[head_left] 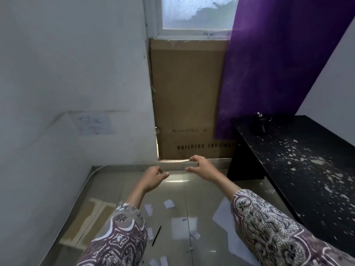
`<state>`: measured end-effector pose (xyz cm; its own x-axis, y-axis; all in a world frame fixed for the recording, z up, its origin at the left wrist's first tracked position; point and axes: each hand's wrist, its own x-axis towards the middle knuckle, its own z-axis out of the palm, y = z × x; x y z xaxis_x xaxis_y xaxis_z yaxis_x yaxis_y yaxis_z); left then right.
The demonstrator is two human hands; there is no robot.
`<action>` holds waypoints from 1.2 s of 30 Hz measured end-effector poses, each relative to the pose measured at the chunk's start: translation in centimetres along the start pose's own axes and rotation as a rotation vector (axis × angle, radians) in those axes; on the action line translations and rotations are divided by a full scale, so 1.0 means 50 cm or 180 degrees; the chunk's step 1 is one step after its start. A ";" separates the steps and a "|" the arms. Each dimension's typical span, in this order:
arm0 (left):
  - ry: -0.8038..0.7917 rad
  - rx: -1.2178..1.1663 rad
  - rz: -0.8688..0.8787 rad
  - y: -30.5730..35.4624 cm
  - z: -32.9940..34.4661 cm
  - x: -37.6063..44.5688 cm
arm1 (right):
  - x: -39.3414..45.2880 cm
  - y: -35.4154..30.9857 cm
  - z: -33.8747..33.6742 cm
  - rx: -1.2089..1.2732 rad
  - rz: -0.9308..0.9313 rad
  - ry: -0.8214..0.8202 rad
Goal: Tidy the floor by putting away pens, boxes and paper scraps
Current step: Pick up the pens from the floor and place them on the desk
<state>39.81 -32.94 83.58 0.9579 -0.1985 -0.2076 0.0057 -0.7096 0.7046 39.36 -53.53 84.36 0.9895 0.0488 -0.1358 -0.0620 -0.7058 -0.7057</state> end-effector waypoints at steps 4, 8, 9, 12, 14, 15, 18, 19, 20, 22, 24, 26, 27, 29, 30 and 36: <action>-0.0005 -0.0041 -0.0283 -0.065 0.012 -0.079 | -0.040 -0.022 0.075 0.0006 -0.0070 -0.0248; -0.0100 0.0060 -0.0490 -0.125 0.021 -0.151 | -0.070 -0.027 0.153 -0.0043 -0.0063 -0.0545; -0.0099 0.0095 -0.0565 -0.148 0.021 -0.172 | -0.079 -0.031 0.181 -0.0075 -0.0082 -0.0636; -0.0138 0.0100 -0.0729 -0.215 0.015 -0.213 | -0.099 -0.042 0.255 -0.0094 -0.0097 -0.0862; -0.0195 0.0036 -0.0874 -0.267 0.010 -0.237 | -0.111 -0.049 0.310 -0.0165 -0.0062 -0.1036; -0.0214 -0.0005 -0.0943 -0.290 0.008 -0.248 | -0.117 -0.053 0.336 -0.0200 -0.0048 -0.1098; -0.0310 0.0035 -0.1077 -0.361 0.004 -0.286 | -0.137 -0.068 0.418 -0.0131 0.0039 -0.1263; -0.0342 0.0081 -0.1080 -0.384 0.003 -0.293 | -0.142 -0.073 0.443 -0.0118 0.0071 -0.1308; -0.0372 0.0119 -0.1091 -0.408 0.001 -0.299 | -0.145 -0.077 0.468 -0.0085 0.0128 -0.1342; -0.0431 0.0168 -0.1072 -0.448 -0.002 -0.308 | -0.150 -0.078 0.511 -0.0041 0.0236 -0.1387; -0.0522 0.0199 -0.1085 -0.495 -0.006 -0.309 | -0.152 -0.078 0.561 0.0023 0.0397 -0.1409; -0.0508 0.0077 -0.1149 -0.542 -0.003 -0.310 | -0.155 -0.074 0.612 0.0062 0.0530 -0.1432; -0.0489 -0.0030 -0.1198 -0.563 0.004 -0.314 | -0.159 -0.070 0.638 0.0087 0.0603 -0.1467; -0.0468 -0.0203 -0.1351 -0.617 0.029 -0.322 | -0.166 -0.053 0.696 0.0136 0.0743 -0.1555; -0.0487 -0.0253 -0.1426 -0.648 0.048 -0.326 | -0.168 -0.042 0.728 0.0126 0.0780 -0.1605; -0.0352 -0.0532 -0.1794 -0.817 0.186 -0.314 | -0.137 0.069 0.898 -0.0064 0.0732 -0.1897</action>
<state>21.86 -7.11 51.77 0.7586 0.1022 -0.6435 0.5580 -0.6118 0.5607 26.51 -24.55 51.65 0.7086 0.2751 -0.6498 -0.2560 -0.7579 -0.6001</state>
